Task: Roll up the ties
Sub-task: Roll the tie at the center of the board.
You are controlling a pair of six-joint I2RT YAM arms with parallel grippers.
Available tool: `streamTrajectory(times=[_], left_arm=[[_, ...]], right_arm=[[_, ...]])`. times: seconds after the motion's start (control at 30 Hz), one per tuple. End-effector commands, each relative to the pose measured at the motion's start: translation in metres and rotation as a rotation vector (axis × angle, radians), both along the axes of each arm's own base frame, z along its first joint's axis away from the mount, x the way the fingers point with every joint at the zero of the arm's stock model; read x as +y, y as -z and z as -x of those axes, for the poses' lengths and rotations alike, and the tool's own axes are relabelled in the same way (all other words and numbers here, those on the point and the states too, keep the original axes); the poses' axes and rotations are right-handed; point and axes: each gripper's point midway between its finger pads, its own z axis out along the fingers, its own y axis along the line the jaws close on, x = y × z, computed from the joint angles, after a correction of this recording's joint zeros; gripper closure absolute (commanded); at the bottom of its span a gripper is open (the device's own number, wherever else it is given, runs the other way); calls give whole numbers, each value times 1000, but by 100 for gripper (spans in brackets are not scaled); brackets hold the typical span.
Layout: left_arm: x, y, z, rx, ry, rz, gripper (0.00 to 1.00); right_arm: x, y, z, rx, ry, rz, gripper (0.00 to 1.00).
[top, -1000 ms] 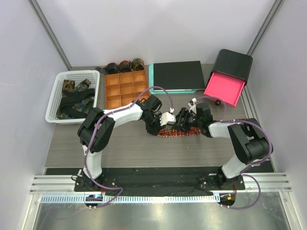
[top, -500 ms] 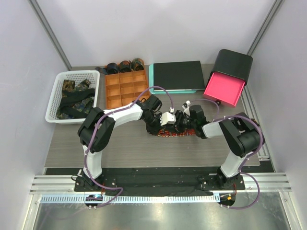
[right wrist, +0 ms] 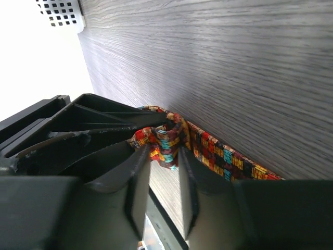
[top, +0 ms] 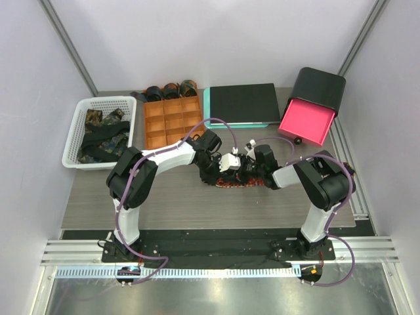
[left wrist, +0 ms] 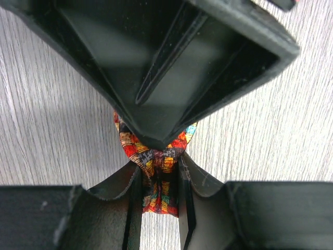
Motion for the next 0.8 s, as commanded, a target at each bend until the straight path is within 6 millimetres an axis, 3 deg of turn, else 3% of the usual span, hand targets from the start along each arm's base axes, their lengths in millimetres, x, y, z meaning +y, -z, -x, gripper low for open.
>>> streamTrajectory(times=[0.0,0.17,0.4,0.5,0.6,0.77], left_arm=[[-2,2,-2,5,-12,7,83],[-1,1,-1,4,-14,7,83],[0,1,-1,0,-14,10,82],[0,0,-1,-5,-15,12,77],[5,-4,-3,-6,-29,20,69],[19,-26,-4,-10,-42,93,45]], right_arm=[[8,-12,-8,-77,-33,-7,70],[3,-8,0,-61,-61,44,98],[-2,-15,7,-24,-71,74,99],[-5,-3,4,-30,-71,117,99],[-11,18,6,14,-88,187,99],[-14,32,0,22,-99,248,99]])
